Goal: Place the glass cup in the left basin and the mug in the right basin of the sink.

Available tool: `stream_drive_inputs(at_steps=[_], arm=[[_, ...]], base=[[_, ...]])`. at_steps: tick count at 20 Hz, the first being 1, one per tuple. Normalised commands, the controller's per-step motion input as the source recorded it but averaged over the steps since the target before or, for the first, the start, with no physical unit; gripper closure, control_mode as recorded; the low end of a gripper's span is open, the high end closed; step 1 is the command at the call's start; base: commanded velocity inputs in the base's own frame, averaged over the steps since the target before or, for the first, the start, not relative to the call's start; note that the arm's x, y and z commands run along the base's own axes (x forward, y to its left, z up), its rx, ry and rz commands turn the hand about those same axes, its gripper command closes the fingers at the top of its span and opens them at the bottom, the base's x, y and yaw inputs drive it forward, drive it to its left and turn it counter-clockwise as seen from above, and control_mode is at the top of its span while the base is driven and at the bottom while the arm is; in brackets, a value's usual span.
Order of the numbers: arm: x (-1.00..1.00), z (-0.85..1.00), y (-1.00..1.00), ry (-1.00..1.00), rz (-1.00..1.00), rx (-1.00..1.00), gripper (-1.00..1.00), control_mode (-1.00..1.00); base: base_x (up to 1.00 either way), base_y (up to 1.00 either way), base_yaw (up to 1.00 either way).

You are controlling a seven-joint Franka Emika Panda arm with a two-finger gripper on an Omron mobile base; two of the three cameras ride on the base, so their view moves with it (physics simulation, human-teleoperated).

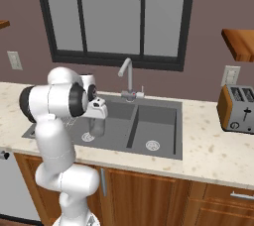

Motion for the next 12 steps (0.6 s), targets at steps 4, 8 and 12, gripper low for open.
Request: stream_drive_inputs(at_steps=[4, 8, 12], arm=[[0.17, -0.27, 0.05, -0.03, 0.00, 0.00, 1.00, -1.00], [0.20, -0.22, 0.03, -0.11, 0.00, 0.00, 1.00, -1.00], [0.23, -0.22, 0.05, -0.13, 0.00, 0.00, 1.00, -1.00]], base=[[0.00, 0.00, 0.00], [0.00, 0.00, 0.00], [0.00, 0.00, 0.00]])
